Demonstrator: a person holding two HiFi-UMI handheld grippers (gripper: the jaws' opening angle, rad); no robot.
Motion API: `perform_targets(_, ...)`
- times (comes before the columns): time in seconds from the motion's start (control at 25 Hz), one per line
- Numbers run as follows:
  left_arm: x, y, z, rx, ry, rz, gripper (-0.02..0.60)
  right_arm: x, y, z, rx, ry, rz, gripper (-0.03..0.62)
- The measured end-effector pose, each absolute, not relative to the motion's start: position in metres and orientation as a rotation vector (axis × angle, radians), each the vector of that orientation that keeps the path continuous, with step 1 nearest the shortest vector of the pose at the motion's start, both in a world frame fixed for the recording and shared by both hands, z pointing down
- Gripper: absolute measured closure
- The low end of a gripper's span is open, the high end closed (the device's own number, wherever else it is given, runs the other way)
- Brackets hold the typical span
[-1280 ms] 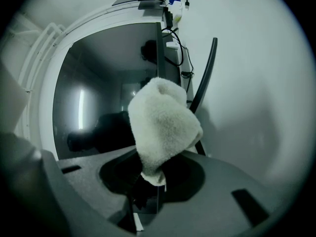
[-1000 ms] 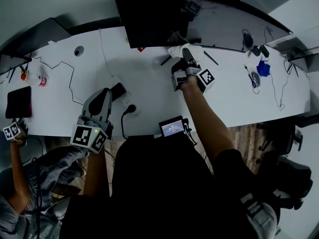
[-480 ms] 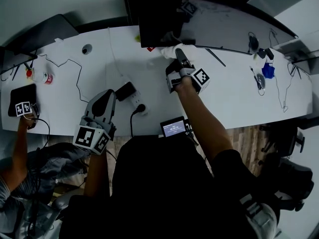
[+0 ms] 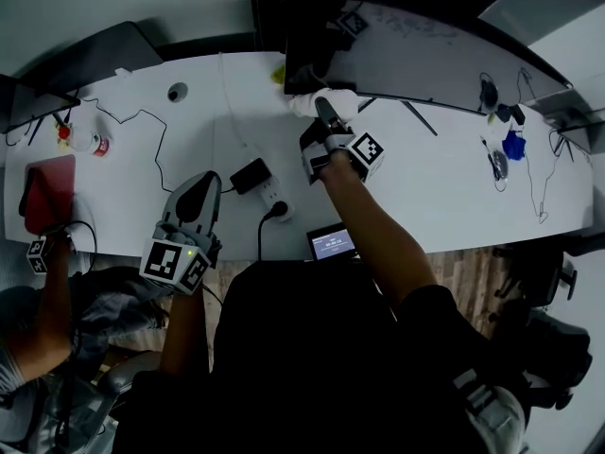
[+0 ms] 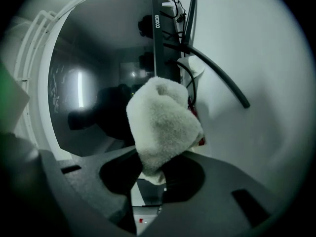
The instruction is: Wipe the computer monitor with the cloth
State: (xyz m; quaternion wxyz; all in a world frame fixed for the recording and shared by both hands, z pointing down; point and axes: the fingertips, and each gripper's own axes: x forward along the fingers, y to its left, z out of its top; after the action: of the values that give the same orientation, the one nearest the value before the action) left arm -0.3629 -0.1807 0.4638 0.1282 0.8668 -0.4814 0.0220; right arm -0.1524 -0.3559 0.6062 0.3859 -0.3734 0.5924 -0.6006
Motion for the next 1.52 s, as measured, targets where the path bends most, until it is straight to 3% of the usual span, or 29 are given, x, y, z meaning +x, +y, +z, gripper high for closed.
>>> perform_targets(0.76,-0.383,-0.188,0.458,2.51,-1.443,0.05,0.58,-0.255,-0.357,0.599,-0.808,1.613,-1.679,0.487)
perform_targets(1.52,-0.389,-0.185,0.455,2.498,-1.489,0.04,0.58,-0.289,-0.384,0.571,-0.744,1.579,-1.706,0.491)
